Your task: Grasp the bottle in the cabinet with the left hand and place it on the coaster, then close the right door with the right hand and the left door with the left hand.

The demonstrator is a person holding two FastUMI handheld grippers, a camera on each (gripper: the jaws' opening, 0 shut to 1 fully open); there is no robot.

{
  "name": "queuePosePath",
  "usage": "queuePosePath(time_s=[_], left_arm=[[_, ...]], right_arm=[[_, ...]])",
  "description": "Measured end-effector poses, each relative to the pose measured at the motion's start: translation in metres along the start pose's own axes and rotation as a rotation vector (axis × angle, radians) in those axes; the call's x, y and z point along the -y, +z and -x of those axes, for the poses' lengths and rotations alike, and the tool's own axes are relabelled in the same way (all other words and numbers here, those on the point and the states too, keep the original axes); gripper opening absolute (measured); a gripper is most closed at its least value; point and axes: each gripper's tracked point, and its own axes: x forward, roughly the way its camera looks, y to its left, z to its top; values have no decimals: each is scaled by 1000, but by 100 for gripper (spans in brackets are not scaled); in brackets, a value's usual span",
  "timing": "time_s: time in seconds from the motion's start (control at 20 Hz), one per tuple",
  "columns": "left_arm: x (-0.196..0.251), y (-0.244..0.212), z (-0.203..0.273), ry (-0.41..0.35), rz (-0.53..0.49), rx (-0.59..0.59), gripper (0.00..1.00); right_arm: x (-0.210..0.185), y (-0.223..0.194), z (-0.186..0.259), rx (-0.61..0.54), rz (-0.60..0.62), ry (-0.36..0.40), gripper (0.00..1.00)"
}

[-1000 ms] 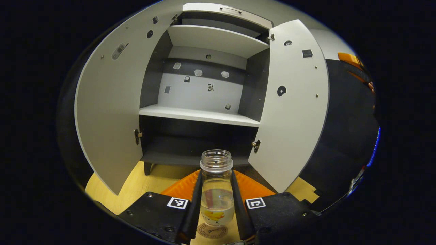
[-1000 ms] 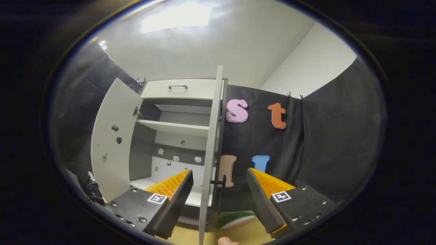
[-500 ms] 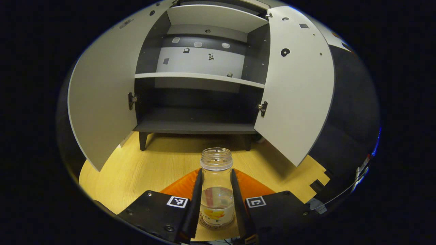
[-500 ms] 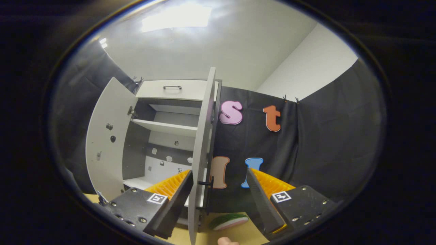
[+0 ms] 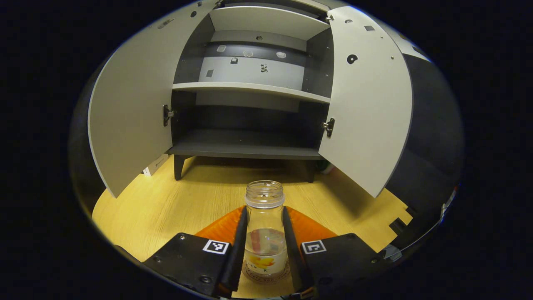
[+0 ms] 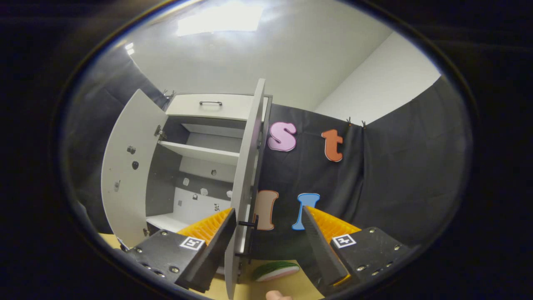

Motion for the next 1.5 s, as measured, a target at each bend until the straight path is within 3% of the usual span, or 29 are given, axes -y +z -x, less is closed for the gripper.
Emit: queuePosePath(time_s=[0.25, 0.4, 0.65, 0.8, 0.9, 1.5], left_arm=[[6, -3, 9, 9, -11, -20, 56], [14, -3, 13, -12, -20, -24, 66], [21, 4, 22, -11, -43, -20, 69], [24, 20, 28, -1, -54, 7, 89], [25, 34, 34, 6, -66, 25, 94], [18, 179, 75, 84, -41, 248, 95]], right_arm=[[-6, -3, -3, -6, 0, 3, 95], [-7, -4, -3, -6, -3, 2, 95], [-7, -6, -1, -10, -8, -2, 95], [-7, -7, -3, -13, -8, -5, 95], [-5, -10, -3, -20, -9, -7, 95], [4, -50, -21, -109, -2, -57, 95]])
